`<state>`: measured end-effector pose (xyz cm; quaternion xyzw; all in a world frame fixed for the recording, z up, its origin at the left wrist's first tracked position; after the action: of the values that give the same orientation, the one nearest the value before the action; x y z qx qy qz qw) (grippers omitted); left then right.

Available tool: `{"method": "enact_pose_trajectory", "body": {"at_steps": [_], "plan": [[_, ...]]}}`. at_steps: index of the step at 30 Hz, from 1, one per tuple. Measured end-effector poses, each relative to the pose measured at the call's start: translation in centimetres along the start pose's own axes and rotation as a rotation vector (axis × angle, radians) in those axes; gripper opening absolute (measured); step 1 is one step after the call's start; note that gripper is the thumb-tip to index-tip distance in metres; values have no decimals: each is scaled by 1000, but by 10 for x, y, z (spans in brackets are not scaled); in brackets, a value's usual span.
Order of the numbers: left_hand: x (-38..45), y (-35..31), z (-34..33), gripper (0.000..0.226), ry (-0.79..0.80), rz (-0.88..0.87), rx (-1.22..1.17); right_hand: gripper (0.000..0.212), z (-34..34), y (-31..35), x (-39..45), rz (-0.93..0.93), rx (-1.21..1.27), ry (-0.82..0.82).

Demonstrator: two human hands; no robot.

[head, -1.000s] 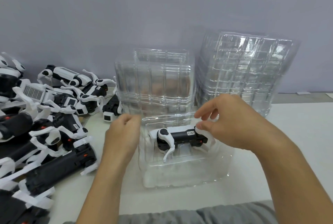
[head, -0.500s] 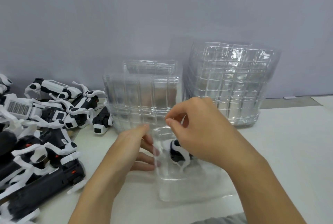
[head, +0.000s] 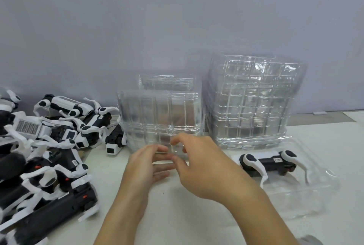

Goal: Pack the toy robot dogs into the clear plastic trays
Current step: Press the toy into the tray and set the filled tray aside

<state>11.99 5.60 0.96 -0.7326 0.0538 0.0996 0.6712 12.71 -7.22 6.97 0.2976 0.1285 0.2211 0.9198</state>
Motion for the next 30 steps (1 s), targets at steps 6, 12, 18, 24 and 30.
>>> {"method": "enact_pose_trajectory", "body": {"at_steps": [6, 12, 18, 24, 30], "plan": [[2, 6, 9, 20, -77, 36, 9, 33, -6, -31, -1, -156, -43, 185], [0, 6, 11, 20, -95, 43, 14, 23, 24, -75, -13, -292, -61, 163], [1, 6, 15, 20, -109, 35, 10, 6, 77, -145, -39, -519, 11, -124], [1, 6, 15, 19, -115, 25, 18, 21, 107, -172, -65, -650, 36, -437], [3, 10, 16, 21, -129, 22, 47, 17, 116, -122, -54, -382, 45, -620]]}}
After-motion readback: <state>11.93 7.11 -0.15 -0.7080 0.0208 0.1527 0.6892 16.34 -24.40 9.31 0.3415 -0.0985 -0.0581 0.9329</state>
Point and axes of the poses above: each hand's wrist, its own x-axis towards the middle knuckle, its own z-axis out of the back of the hand, y = z × x, the point moved 10 cm from there along x, towards the middle knuckle, and after that the axes turned 12 degrees about y, right-handed, at the moved point
